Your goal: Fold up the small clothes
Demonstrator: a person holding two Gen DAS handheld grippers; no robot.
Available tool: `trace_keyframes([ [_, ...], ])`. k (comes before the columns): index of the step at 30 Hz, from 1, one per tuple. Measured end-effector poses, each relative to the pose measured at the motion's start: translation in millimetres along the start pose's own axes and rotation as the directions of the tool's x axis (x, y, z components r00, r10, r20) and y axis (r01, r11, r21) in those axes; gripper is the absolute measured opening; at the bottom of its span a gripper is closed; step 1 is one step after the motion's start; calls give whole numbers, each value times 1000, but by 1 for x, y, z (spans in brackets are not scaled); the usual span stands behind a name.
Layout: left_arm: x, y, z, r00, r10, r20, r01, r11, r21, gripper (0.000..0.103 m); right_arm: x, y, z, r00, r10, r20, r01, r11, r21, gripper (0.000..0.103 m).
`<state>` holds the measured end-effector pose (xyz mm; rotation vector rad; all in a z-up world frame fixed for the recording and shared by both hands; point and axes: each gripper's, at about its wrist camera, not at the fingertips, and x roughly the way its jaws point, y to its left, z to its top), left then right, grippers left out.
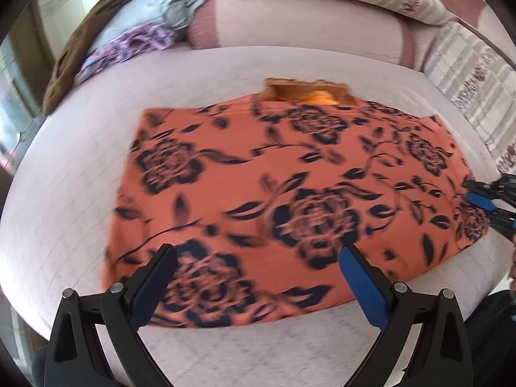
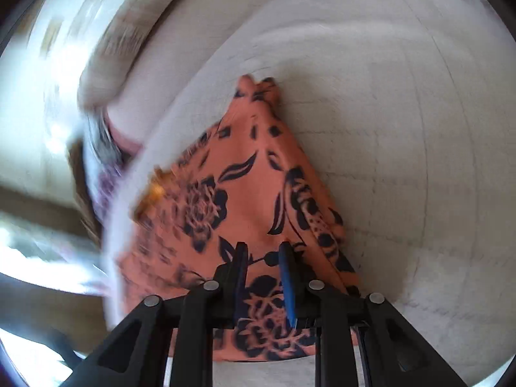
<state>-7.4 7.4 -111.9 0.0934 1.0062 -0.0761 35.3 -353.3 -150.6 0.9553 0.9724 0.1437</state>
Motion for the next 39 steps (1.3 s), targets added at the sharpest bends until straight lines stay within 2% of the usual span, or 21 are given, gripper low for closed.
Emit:
trace_keyframes([
  [1,0,6,-1,1000,3,-1,-3,1000,-19,100,-5,2,-1,1000,-1,9,1,1000,5,25],
  [4,3,17,-4,1000,6,-12,-6,999,-53,100,-17,26,-12,999,22,38,-18,995,-97,25],
  [6,4,21,-4,1000,4,-14,-5,998,-63,100,-10,26,-17,1000,22,9,-21,993,-119,38],
  [7,4,25,-5,1000,2,-17,-3,998,-62,100,-3,15,-16,1000,-25,-5,24,996,-85,50],
  [10,0,29,-8,1000,13,0,-13,999,-52,100,-14,-7,-19,998,53,19,-55,995,81,51],
  [14,3,34,-10,1000,7,-12,-8,997,-81,100,-39,6,-38,991,109,76,-113,992,56,64],
  [16,4,33,-9,1000,6,-15,-7,997,-83,100,-41,10,-55,990,125,65,-128,991,49,66],
  [22,3,26,-8,1000,4,-15,-5,998,-62,100,-25,-12,-87,996,93,5,-93,989,116,67],
  [33,7,13,3,1000,-6,-21,5,999,-50,100,-16,-30,-58,986,119,115,-141,967,213,67],
  [39,17,-7,11,999,2,-34,-2,1000,-12,100,-10,-24,-52,985,111,130,-133,976,173,67],
])
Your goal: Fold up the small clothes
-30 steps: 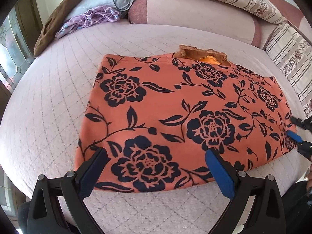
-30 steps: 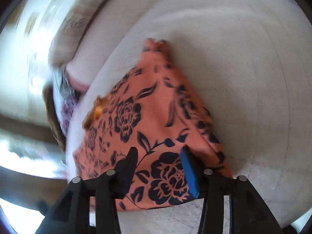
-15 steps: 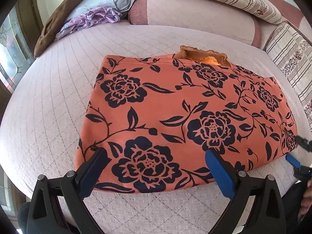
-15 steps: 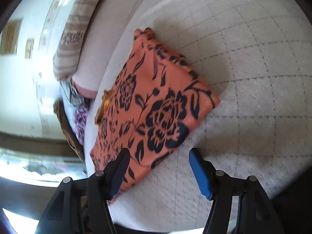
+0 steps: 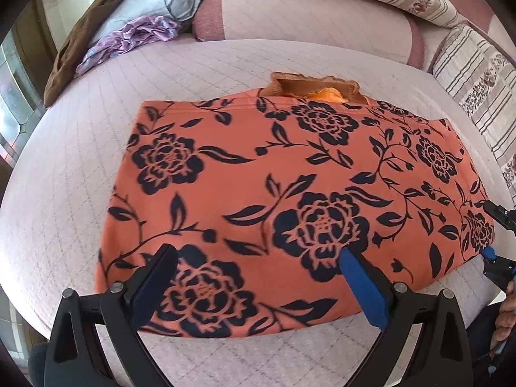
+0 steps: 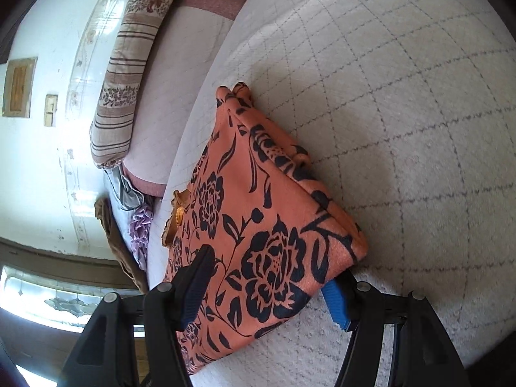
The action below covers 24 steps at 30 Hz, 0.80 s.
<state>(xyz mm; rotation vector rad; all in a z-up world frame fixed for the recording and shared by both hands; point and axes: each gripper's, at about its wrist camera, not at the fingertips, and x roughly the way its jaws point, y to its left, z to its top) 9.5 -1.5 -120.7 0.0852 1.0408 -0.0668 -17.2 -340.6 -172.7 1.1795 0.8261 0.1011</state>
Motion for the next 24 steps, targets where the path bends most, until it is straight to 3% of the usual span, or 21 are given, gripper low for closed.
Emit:
trace_keyframes([
  [24,7,-5,-1,1000,15,-25,-15,1000,2,100,2,3,-3,1000,7,21,-5,997,-76,66],
])
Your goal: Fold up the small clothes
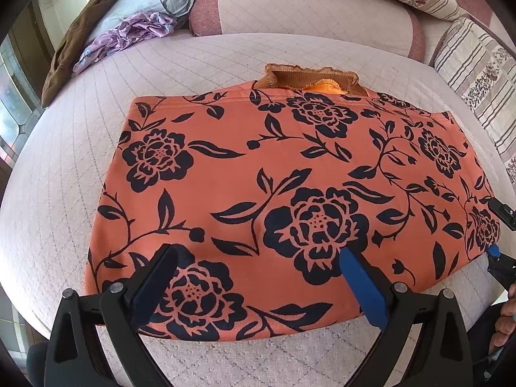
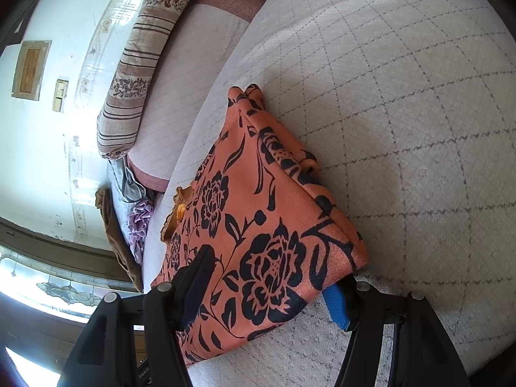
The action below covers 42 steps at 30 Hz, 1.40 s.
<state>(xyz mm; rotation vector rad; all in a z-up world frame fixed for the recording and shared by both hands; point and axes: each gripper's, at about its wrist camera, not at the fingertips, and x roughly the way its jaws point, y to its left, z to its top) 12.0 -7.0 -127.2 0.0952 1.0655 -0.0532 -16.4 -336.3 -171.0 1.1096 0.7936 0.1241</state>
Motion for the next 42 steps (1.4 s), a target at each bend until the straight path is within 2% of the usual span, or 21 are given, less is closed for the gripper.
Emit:
trace_keyframes([
  [5,-2,-1,2,1000,-9,7,9,1000,-1,100,-3,6,0,1000,-17,6,17,1000,-12,66],
  [10,-7,-7,7,998,-52,24,52,999,-15,100,-2,6,3,999,-36,12,36,999,12,67],
  [15,3,-18,9,999,-48,12,48,999,20,100,-3,13,8,999,-40,18,41,999,-19,67],
  [19,16,-20,7,999,-19,-27,19,999,34,100,-2,26,6,995,-99,27,101,988,-116,46],
  [22,2,-19,9,998,-54,12,54,998,14,100,1,15,7,993,-120,4,120,991,-64,47],
  [25,-7,-17,12,996,-63,59,63,998,0,100,-3,9,9,996,-81,20,82,997,-11,62],
  [27,4,-17,12,998,-51,40,50,999,7,100,-3,13,11,995,-98,35,99,995,-24,62],
  [29,29,-21,9,999,-18,-42,20,999,41,100,1,13,13,994,-106,38,107,994,-29,62],
  [30,31,-26,9,1000,13,-14,-12,996,83,101,3,12,14,994,-103,44,105,994,-30,62],
  [31,28,-29,9,1000,25,-3,-25,995,96,100,7,12,16,993,-113,46,115,992,-46,52],
  [32,23,-29,11,1000,5,-14,-4,996,89,100,11,13,19,985,-165,45,168,983,-72,28],
  [34,4,-22,16,997,-65,35,63,997,49,100,14,18,22,984,-177,28,179,980,-91,23],
  [36,-12,-14,16,993,-46,113,42,999,33,100,13,28,22,979,-203,32,205,969,-139,22],
  [37,-8,-9,13,992,-32,119,30,999,20,100,12,34,22,976,-215,38,219,962,-162,21],
  [38,5,-7,10,997,-34,67,33,999,21,100,11,40,21,974,-224,46,228,956,-182,20],
  [39,27,-5,7,998,-52,-41,54,998,29,100,9,50,20,971,-231,61,238,948,-209,20],
  [41,24,-2,2,998,-67,5,66,997,43,100,8,80,16,972,-215,89,232,935,-270,17],
  [42,14,1,6,994,-109,-5,109,994,21,100,7,96,13,976,-196,99,217,929,-301,17],
])
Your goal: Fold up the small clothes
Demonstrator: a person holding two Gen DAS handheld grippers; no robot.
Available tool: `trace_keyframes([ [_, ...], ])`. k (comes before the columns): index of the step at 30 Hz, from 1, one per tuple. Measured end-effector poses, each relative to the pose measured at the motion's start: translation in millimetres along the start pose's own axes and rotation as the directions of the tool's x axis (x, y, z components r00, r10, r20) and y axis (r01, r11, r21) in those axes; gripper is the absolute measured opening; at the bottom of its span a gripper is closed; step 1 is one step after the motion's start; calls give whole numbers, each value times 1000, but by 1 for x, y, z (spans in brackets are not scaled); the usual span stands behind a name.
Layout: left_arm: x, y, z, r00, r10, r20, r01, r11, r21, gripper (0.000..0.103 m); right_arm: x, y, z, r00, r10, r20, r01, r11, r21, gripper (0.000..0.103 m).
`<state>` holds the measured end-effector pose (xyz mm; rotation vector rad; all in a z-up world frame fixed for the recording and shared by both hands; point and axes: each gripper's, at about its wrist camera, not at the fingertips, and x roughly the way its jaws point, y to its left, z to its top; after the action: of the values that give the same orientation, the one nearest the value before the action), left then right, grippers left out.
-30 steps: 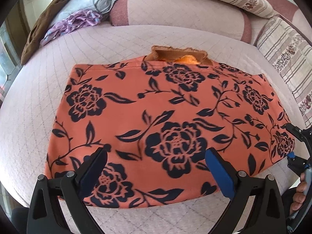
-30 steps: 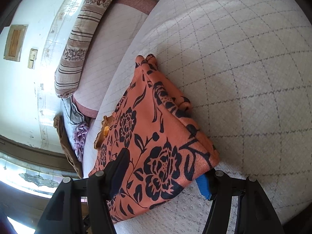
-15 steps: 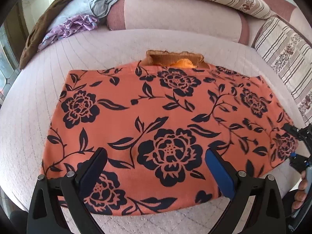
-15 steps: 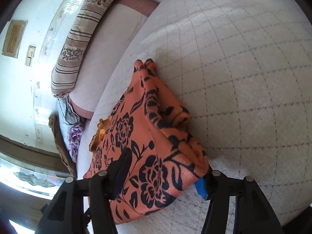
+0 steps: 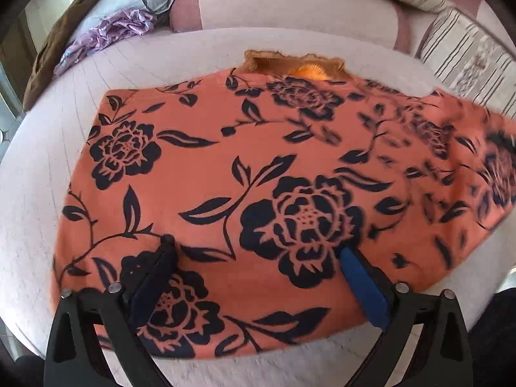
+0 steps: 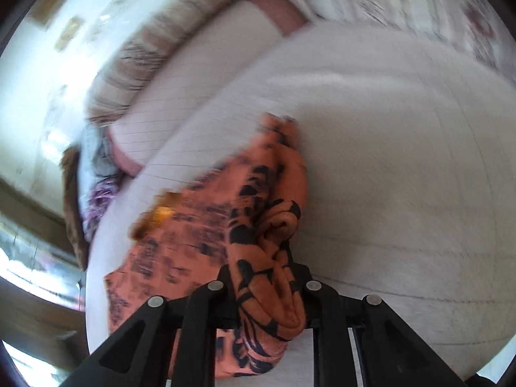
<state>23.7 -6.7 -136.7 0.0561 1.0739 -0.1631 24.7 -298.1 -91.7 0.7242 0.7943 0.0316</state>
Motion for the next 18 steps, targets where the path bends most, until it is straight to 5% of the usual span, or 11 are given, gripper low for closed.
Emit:
trace_keyframes([
  [3,-40,36,7,989,-113,99,129,977,-168,98,-15,78,4,997,58,49,-49,984,-169,16],
  [8,-91,130,-7,969,-37,245,135,907,-398,98,-1,212,-39,984,179,-8,-164,884,-437,16],
  [12,-87,199,-27,974,45,220,85,833,-546,97,76,248,-106,973,95,-209,-193,834,-518,16],
  [14,-81,220,-40,977,36,209,95,809,-581,96,134,236,-137,933,-2,-359,-182,860,-477,18],
  [18,-82,234,-57,963,-14,269,183,766,-616,96,117,248,-129,943,59,-328,-212,866,-453,15],
])
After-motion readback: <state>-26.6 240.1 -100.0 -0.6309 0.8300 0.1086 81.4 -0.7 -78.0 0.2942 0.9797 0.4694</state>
